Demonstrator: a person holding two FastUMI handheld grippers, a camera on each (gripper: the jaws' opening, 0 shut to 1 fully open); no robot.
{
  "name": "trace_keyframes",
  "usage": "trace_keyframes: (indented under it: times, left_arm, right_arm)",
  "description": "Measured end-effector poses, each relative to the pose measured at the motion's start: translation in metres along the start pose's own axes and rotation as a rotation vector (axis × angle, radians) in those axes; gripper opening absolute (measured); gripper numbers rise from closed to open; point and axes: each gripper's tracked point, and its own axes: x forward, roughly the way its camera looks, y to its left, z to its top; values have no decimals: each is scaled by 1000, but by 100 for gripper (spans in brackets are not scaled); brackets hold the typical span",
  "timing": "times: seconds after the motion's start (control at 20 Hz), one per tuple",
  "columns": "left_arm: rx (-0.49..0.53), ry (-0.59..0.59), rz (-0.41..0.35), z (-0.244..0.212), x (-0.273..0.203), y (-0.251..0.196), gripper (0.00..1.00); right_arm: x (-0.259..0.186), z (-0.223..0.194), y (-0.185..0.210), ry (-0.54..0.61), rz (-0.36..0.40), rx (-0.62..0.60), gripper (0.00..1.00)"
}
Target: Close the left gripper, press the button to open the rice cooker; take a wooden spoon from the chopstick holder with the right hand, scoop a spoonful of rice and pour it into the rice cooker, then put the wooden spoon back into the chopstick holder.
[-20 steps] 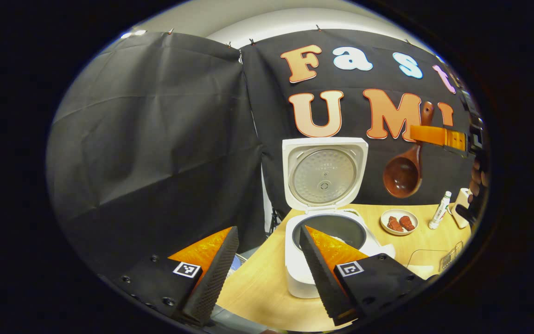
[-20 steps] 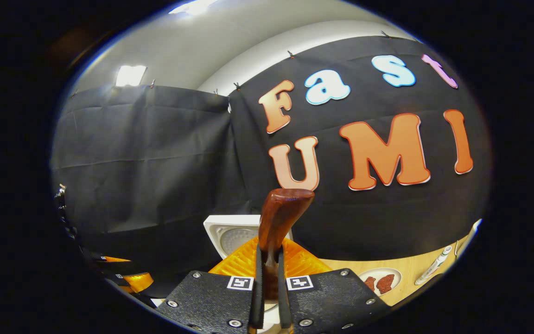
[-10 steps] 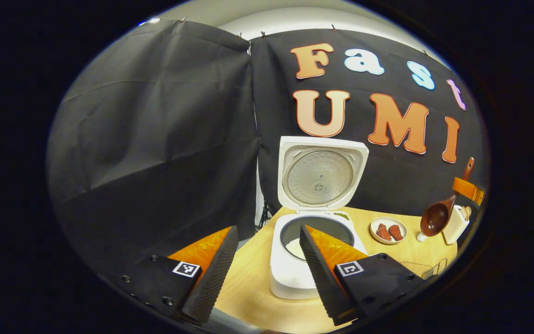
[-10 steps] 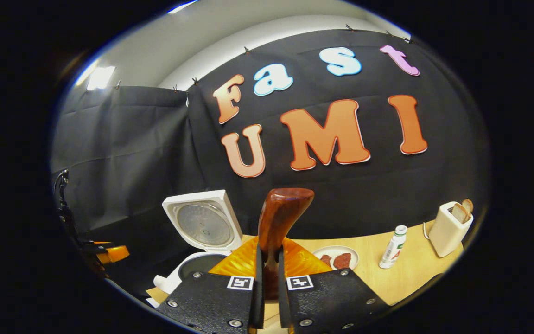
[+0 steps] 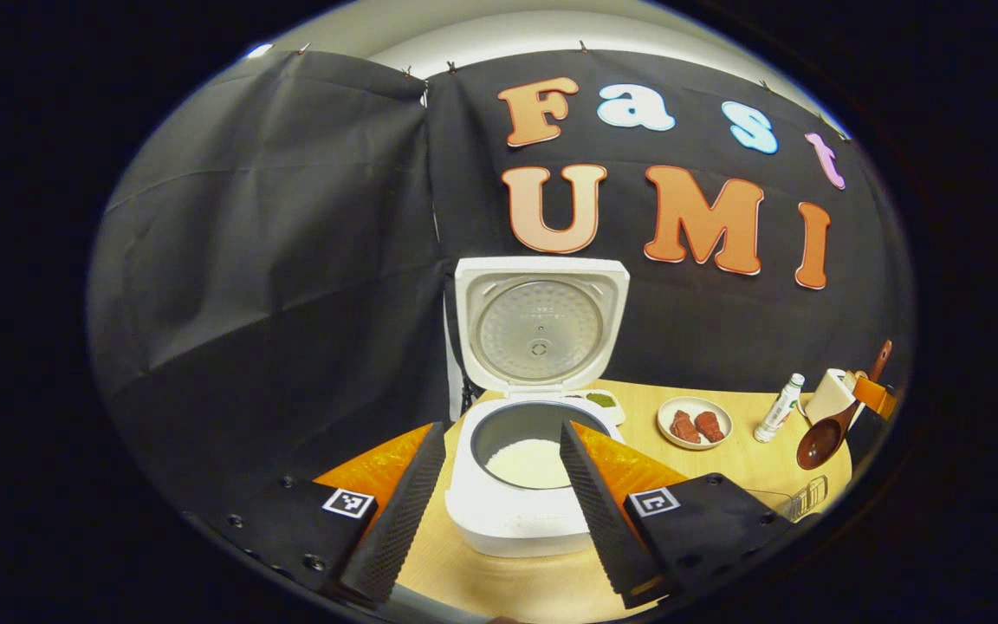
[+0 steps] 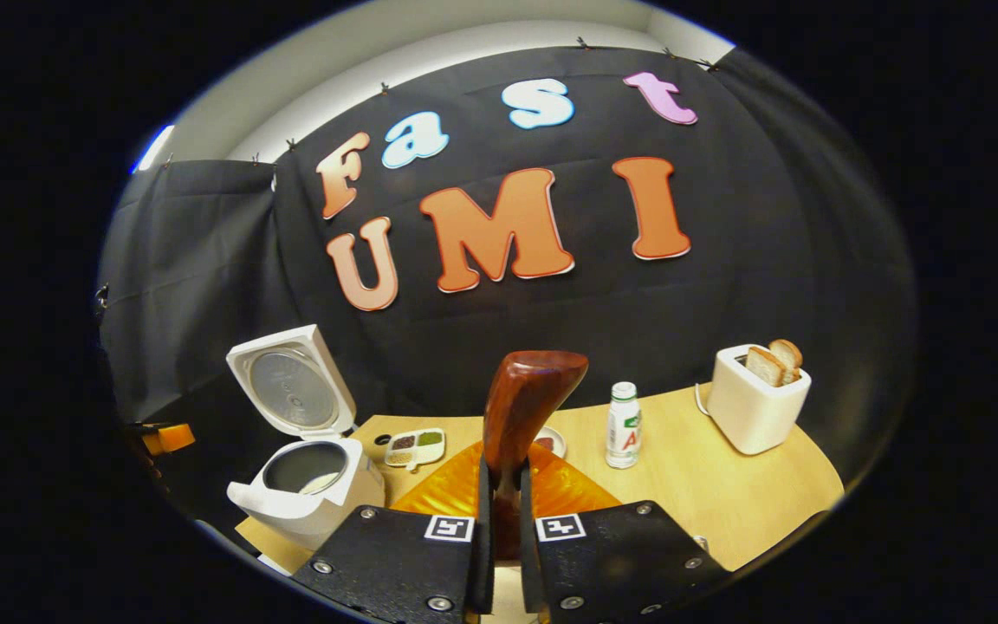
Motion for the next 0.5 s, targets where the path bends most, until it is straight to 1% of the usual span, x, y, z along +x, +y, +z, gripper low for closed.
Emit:
trace_keyframes:
  times: [0.1, 0.25, 0.4, 0.5]
  left_arm:
    - [18, -8, -13, 4, -2, -14, 92]
    - [31, -24, -33, 14, -2, -36, 90]
    - [33, -31, -42, 15, -4, -53, 93]
    - [37, -37, -52, 18, -5, -66, 91]
  right_arm:
    - [-8, -4, -29, 5, -50, 26, 12]
    - [-16, -10, -66, 10, -118, 61, 12]
    - [-35, -18, -101, 15, -173, 86, 12]
    - [-43, -28, -120, 23, -206, 91, 12]
